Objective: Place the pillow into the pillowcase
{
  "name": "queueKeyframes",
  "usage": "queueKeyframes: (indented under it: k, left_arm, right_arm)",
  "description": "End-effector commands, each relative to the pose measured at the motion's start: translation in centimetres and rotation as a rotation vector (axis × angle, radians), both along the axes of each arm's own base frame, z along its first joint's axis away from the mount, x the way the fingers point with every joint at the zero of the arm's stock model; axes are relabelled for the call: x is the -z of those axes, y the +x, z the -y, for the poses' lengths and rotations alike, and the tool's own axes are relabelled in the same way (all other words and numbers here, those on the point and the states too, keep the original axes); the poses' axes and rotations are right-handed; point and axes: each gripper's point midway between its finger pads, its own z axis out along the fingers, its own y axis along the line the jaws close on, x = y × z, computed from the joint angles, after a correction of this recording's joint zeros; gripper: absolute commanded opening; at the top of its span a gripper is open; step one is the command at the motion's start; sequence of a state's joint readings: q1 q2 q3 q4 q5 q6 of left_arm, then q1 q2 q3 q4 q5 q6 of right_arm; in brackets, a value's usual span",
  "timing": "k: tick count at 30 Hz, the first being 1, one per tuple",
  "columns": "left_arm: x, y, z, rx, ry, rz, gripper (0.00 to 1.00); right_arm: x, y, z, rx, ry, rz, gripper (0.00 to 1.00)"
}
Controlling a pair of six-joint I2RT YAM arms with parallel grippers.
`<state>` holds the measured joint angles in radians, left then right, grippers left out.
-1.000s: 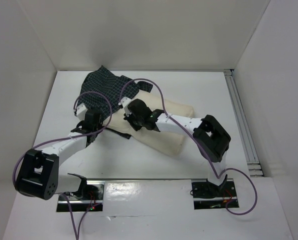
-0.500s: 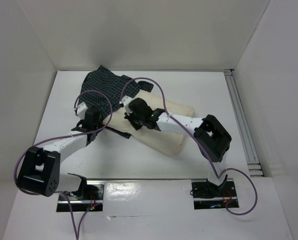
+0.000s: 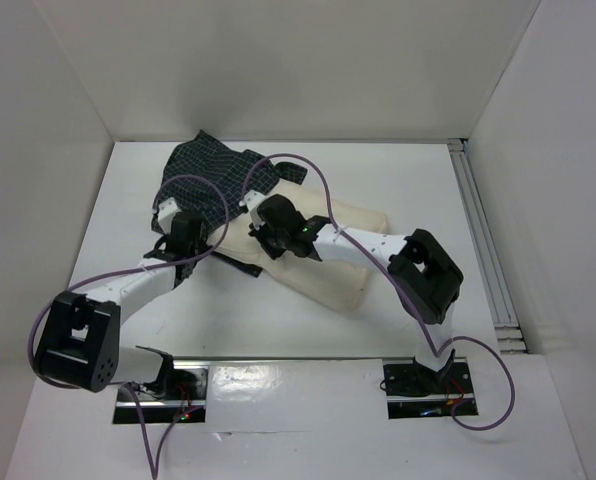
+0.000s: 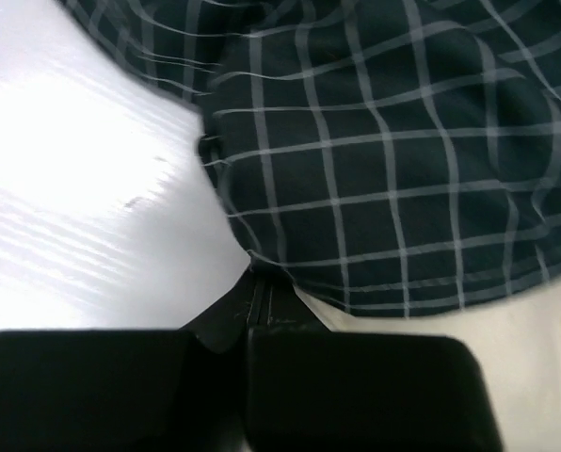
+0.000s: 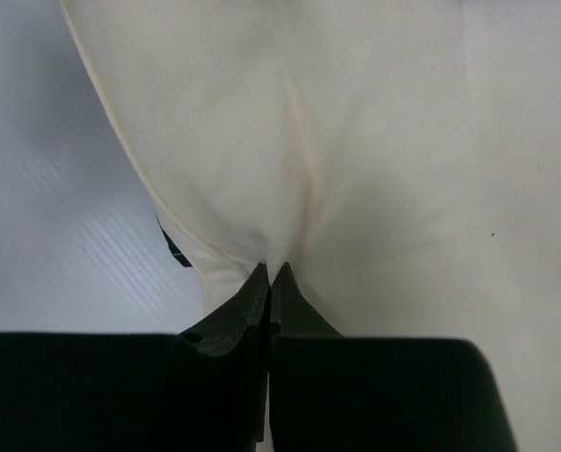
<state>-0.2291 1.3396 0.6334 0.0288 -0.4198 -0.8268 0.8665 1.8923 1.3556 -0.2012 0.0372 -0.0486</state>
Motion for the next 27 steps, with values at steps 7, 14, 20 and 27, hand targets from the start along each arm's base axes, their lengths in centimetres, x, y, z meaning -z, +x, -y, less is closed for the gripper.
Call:
queueKeyframes:
  k: [7,14,20,27]
  left_arm:
    - [-7.7,1.3,9.9,0.396,-0.165,0.210,0.00]
    - [-10.5,-0.1,16.1,0.658,-0.331,0.252,0.00]
    - [-16.4,2.2,18.3,0.773,-0.309,0.288,0.00]
    - [-14.7,3.0,17.7,0.784,-0.368,0.232,0.00]
  right_arm:
    - [-7.6,6.7,-0.1,0.206,0.204,0.076,0.00]
    - [-11.1,10.0,-0.7,0.253,0.320,0.098,0.00]
    - [-17.2,12.5,-1.6,0.339,0.451,0.176,0.00]
    - [-8.5,10.8,-1.0,0.454,0.360,0.022,0.00]
